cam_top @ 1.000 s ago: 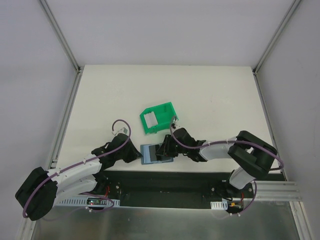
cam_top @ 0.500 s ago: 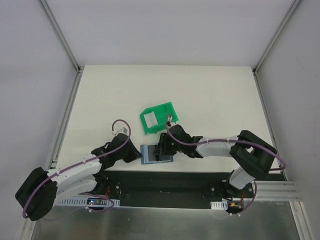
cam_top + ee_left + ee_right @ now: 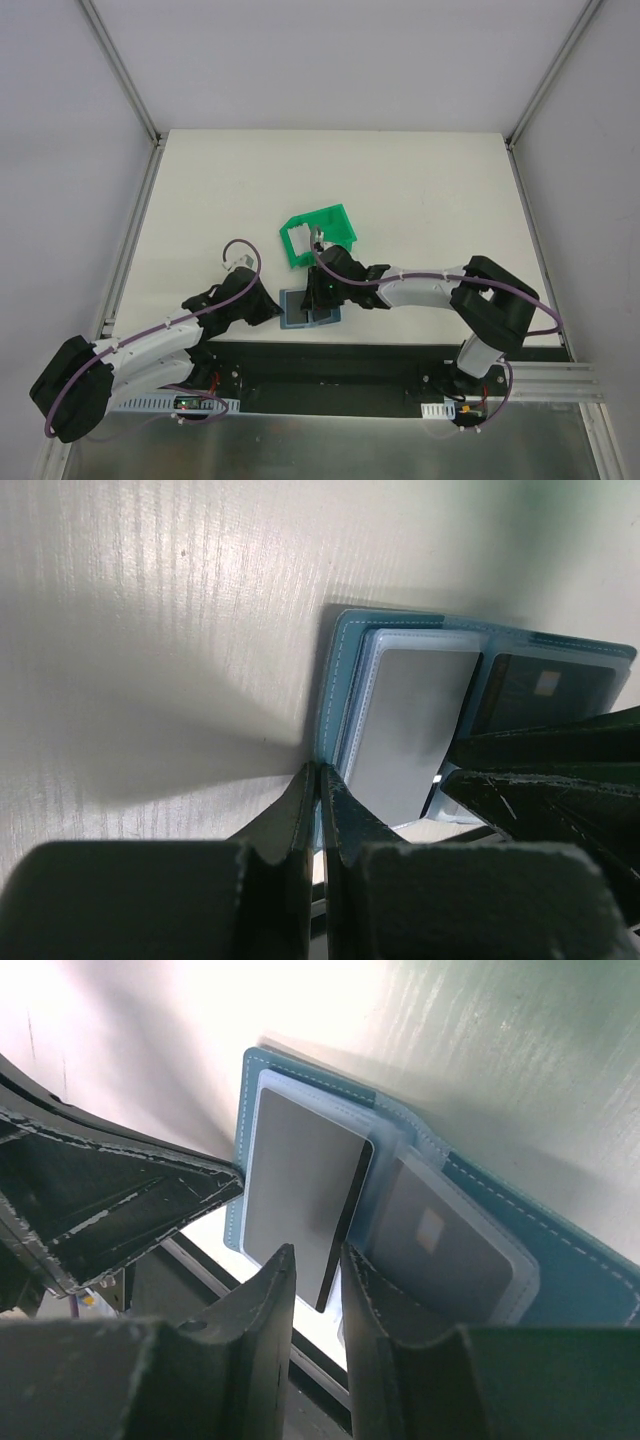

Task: Put the credit cards into the card holder
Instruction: Insert the credit card into the card holder.

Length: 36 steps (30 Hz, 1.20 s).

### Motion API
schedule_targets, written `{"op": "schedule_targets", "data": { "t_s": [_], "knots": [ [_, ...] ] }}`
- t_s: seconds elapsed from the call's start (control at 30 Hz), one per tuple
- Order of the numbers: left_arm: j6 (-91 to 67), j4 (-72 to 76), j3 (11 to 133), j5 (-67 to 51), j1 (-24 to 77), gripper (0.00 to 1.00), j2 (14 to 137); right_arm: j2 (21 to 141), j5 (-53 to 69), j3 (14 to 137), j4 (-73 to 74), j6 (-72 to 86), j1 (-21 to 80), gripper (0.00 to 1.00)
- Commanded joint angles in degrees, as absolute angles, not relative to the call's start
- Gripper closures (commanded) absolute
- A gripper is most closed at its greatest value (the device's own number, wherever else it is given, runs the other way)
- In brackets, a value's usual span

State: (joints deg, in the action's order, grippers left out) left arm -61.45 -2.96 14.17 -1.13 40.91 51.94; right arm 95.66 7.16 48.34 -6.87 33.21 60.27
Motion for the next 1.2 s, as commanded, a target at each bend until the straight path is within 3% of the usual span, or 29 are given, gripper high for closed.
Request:
{"op": "schedule_targets", "data": {
  "t_s": [0.0,0.2,0.5,1.17],
  "knots": [
    [-60.8,-1.8,14.1,-0.8,41.0,1.0,50.9,95.8,7.1,50.9,-5.5,31.9,61.2,0.72],
    [-60.4,-1.8,14.0,-0.8,41.0,1.0,49.6,92.2,0.4,52.4,3.1,28.0,61.3,0.57],
    [-57.6,-1.8,15.2,-2.5,41.0,1.0,47.1,92.8,-5.7,58.2,9.7,25.2,64.5,0.48],
    [-57.3,-1.8,15.4,-3.3,41.0,1.0,44.1,101.2,-9.0,68.3,18.3,23.9,67.6,0.41]
  ]
}}
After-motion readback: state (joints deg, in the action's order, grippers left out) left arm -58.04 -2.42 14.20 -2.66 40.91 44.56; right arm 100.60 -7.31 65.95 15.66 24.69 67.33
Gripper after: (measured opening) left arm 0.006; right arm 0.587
